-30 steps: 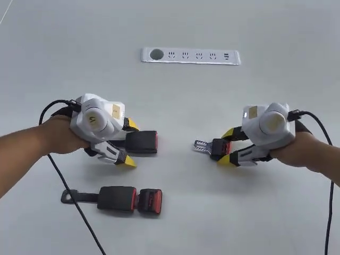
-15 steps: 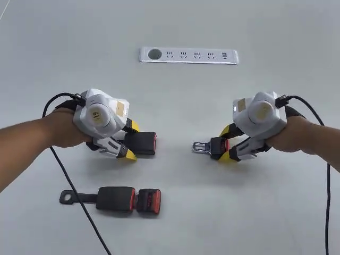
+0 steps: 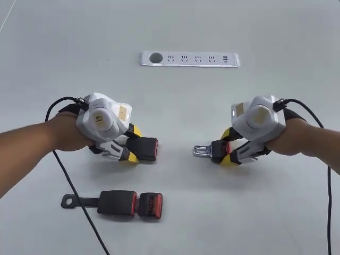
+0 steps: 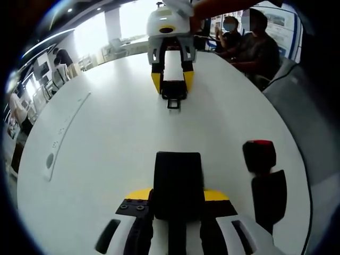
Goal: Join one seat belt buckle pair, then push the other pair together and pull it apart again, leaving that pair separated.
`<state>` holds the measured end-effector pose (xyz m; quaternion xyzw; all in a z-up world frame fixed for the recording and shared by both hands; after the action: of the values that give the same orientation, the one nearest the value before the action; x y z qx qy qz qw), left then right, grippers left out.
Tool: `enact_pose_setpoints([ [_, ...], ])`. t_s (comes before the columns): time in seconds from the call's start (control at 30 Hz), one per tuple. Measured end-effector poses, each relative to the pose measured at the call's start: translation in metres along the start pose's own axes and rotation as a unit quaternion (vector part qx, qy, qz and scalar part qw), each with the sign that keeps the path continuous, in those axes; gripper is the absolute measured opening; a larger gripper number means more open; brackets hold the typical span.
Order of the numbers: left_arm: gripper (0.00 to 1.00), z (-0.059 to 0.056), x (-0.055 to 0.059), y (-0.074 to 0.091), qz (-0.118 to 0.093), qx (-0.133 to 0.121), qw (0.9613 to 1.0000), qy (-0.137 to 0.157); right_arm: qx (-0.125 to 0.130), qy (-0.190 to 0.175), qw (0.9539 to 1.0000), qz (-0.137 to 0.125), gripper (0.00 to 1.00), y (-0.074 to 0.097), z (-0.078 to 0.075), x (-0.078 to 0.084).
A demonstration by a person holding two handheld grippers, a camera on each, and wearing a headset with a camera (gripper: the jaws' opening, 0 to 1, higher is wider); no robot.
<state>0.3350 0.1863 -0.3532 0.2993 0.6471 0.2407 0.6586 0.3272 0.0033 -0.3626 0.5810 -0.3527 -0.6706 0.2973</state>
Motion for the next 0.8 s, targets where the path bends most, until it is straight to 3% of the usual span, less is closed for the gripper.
enact_pose_setpoints([
  [0.37,0.34,0.001,0.000,-0.003,-0.004,-0.014,0.9998,0.015,0.007,0.005,0.9998,0.020,0.35,-0.004,0.000,-0.004],
  [0.8,0.34,-0.001,-0.002,-0.002,-0.005,-0.014,0.9998,0.015,0.004,0.008,1.0000,0.002,0.35,-0.022,-0.002,-0.027],
])
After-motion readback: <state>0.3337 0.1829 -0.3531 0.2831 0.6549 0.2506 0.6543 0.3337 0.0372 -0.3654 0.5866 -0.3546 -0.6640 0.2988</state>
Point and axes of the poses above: the centre of the closed fingertips' face, and the gripper's own axes: y roughly backward along the fingers, z roughly to its left, x roughly out of its underside, the point moved 1 cm from there along y, roughly backward along the fingers, and after that the axes turned 10 degrees about -z, right-handed, at the moved point
